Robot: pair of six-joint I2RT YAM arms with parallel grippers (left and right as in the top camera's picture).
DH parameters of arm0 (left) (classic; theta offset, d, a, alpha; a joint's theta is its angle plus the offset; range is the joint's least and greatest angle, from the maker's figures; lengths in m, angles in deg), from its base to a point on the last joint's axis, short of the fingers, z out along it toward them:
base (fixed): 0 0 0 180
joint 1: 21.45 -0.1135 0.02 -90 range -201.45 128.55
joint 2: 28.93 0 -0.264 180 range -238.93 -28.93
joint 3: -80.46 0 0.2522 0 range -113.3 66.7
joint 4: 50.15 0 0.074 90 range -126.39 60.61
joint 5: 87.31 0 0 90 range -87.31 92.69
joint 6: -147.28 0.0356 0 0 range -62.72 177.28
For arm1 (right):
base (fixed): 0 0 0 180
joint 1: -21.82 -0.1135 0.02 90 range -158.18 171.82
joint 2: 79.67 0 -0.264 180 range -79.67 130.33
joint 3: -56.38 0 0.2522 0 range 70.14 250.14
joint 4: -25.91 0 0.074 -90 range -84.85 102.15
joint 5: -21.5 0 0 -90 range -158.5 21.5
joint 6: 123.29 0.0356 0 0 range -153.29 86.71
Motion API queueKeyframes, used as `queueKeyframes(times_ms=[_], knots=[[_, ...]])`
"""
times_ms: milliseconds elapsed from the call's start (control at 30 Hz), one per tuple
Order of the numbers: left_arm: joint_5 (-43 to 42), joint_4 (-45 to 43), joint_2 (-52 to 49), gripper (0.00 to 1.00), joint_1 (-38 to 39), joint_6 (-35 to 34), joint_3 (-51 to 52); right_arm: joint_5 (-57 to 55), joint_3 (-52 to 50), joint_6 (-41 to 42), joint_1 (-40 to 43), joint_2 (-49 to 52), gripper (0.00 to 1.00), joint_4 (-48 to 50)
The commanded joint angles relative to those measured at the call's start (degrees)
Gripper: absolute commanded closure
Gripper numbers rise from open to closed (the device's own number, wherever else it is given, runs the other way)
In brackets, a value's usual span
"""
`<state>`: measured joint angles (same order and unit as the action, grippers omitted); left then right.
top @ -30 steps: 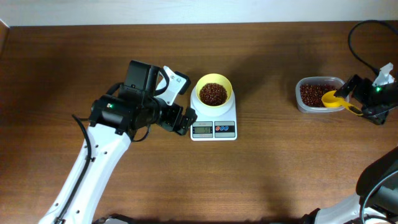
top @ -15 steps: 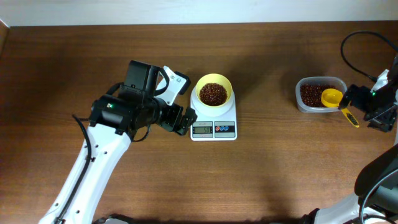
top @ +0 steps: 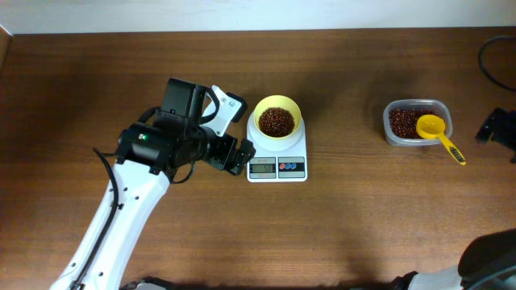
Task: Scoop item into bowl and weigh 50g on scale
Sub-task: 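Open the right gripper and release the scoop in the tub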
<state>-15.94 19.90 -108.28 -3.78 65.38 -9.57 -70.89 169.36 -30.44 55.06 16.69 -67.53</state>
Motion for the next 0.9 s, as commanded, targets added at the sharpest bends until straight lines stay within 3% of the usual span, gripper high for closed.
queueKeyframes(times_ms=[0, 133, 367, 467, 867], knots=[[-0.44, -0.09, -0.42, 0.01, 0.07, 1.18, 0.28, -0.68, 1.20, -2.49, 0.07, -4.35, 0.01, -1.42], [-0.44, -0.09, -0.42, 0.01, 0.07, 1.18, 0.28, 5.95, 1.18, -5.86, 0.07, -7.52, 0.01, -7.91], [-0.44, -0.09, -0.42, 0.01, 0.07, 1.18, 0.28, 12.96, 1.18, -3.50, 0.07, -19.56, 0.01, -8.09], [-0.44, -0.09, -0.42, 0.01, 0.07, 1.18, 0.28, 13.84, 1.18, 5.62, 0.07, -19.71, 0.01, -11.54], [-0.44, -0.09, -0.42, 0.01, 0.07, 1.18, 0.28, 16.17, 1.18, 5.60, -0.31, -19.76, 0.01, -10.82]])
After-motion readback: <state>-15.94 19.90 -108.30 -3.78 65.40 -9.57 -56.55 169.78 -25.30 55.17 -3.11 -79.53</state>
